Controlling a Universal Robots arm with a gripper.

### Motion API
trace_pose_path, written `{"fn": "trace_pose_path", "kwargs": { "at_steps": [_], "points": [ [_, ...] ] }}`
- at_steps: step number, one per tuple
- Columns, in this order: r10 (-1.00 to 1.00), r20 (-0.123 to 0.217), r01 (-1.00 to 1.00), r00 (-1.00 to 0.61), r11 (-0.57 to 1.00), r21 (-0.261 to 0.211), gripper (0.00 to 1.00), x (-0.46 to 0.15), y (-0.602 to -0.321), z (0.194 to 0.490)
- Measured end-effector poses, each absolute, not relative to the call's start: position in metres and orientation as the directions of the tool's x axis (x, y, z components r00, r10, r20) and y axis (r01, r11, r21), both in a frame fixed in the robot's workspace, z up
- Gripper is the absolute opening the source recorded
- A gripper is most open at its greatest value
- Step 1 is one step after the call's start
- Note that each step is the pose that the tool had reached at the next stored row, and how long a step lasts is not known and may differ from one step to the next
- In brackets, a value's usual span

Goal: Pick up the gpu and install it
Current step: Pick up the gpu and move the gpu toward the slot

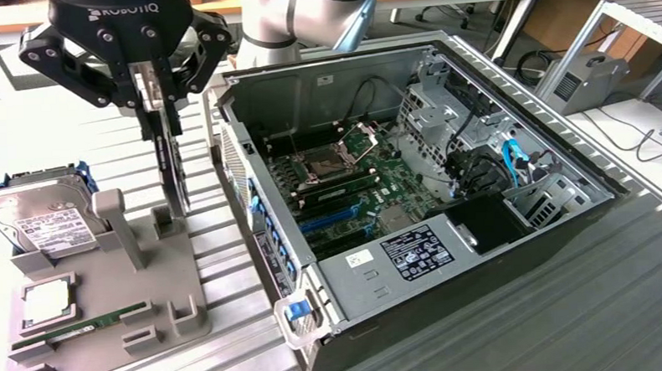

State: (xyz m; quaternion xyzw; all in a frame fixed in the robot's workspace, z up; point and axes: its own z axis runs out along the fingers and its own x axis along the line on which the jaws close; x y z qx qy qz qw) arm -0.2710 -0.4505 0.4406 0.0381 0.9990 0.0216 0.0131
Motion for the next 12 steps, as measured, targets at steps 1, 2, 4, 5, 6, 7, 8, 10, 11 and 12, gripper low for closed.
{"fn": "trace_pose_path", "kwargs": {
  "at_steps": [1,2,4,5,6,7,8,10,11,12],
  "points": [
    [0.077,-0.025,0.076,-0.997,0.996,0.044,0.26,-0.27,-0.451,0.441],
    [0.077,-0.025,0.075,-0.997,0.996,0.044,0.26,-0.269,-0.45,0.441],
    [0.077,-0.025,0.075,-0.997,0.996,0.044,0.26,-0.266,-0.451,0.441],
    [0.077,-0.025,0.075,-0.997,0.996,0.044,0.26,-0.265,-0.451,0.441],
    [0.077,-0.024,0.075,-0.997,0.996,0.044,0.26,-0.264,-0.45,0.441],
    [0.077,-0.025,0.075,-0.997,0.996,0.044,0.26,-0.263,-0.45,0.441],
    [0.077,-0.025,0.075,-0.997,0.996,0.044,0.26,-0.262,-0.451,0.441],
    [0.077,-0.025,0.075,-0.997,0.996,0.044,0.26,-0.258,-0.451,0.441],
    [0.077,-0.025,0.075,-0.997,0.996,0.044,0.26,-0.257,-0.45,0.441],
    [0.077,-0.025,0.075,-0.997,0.996,0.044,0.26,-0.256,-0.451,0.441]
  ]
}}
